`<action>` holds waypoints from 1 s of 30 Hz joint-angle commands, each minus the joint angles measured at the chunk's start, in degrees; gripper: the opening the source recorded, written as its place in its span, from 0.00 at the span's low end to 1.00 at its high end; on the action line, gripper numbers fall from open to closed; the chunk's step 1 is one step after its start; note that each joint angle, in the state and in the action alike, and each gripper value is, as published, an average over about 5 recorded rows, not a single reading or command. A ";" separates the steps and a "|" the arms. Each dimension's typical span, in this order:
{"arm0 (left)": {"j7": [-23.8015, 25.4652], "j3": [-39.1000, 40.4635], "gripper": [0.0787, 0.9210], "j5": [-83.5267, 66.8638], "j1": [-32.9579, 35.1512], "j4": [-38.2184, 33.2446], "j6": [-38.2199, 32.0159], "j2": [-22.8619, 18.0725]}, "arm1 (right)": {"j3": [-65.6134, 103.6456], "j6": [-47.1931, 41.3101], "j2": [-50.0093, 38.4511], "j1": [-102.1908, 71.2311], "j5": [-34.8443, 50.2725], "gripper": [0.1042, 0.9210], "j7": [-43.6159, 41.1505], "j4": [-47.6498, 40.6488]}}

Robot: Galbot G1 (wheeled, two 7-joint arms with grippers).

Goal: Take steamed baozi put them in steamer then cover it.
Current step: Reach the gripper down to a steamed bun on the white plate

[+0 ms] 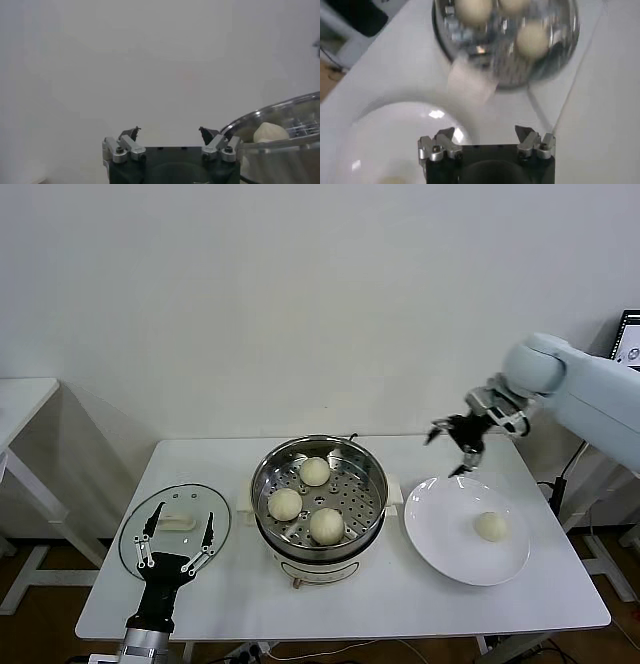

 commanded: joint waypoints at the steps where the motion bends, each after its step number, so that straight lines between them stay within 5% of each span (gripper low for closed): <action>1: -0.01 -0.04 0.88 0.12 0.27 -0.06 0.08 -0.11 | -1.04 -7.73 -4.39 -9.59 -2.96 0.88 2.75 -6.41; 30: -0.18 -1.13 0.88 0.34 0.82 0.22 0.28 -0.26 | 8.15 -6.97 3.07 -21.45 -10.58 0.88 7.08 -16.93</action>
